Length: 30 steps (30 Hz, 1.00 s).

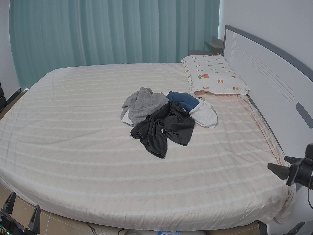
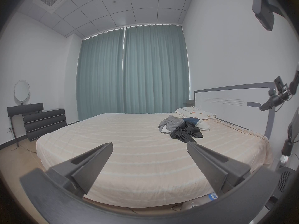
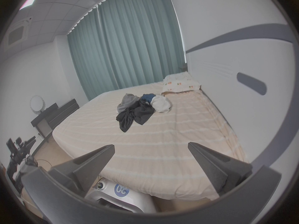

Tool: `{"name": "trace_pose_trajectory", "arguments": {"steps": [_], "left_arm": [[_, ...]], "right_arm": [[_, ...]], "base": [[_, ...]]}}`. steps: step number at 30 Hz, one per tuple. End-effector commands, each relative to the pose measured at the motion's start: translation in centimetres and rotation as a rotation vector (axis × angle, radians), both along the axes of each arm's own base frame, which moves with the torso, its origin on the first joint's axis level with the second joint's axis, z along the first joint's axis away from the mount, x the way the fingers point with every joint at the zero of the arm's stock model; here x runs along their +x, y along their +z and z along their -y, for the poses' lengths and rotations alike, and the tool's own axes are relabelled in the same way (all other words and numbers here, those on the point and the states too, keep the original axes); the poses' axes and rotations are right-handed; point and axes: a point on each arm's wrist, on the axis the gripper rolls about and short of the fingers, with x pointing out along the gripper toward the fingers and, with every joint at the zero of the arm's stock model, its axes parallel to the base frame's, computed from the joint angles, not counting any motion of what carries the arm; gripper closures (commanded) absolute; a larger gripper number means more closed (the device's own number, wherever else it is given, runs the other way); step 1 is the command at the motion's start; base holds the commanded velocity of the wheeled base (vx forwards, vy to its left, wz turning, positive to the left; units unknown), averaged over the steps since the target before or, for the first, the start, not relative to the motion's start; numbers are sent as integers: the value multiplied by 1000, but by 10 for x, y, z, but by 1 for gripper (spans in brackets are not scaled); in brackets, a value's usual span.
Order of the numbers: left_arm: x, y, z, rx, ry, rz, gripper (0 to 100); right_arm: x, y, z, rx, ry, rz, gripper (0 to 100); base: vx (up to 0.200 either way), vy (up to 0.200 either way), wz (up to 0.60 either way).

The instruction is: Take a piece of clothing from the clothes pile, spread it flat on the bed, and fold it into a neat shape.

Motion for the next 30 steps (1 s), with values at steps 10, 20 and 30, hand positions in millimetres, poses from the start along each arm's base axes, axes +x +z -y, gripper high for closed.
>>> {"name": "trace_pose_trajectory", "arguments": {"steps": [10,20,30], "left_arm": [[0,-5,0,-5,0,0,0],[0,-5,0,-5,0,-1,0],[0,-5,0,-5,2,-1,0]], "right_arm": [[249,-102,-140,72,-122,-104,0],[301,-129,-161,149,-176,-158,0],[332,-164,-179,231,-221,-206,0]], "base": [[0,0,0],[0,0,0],[0,0,0]]}}
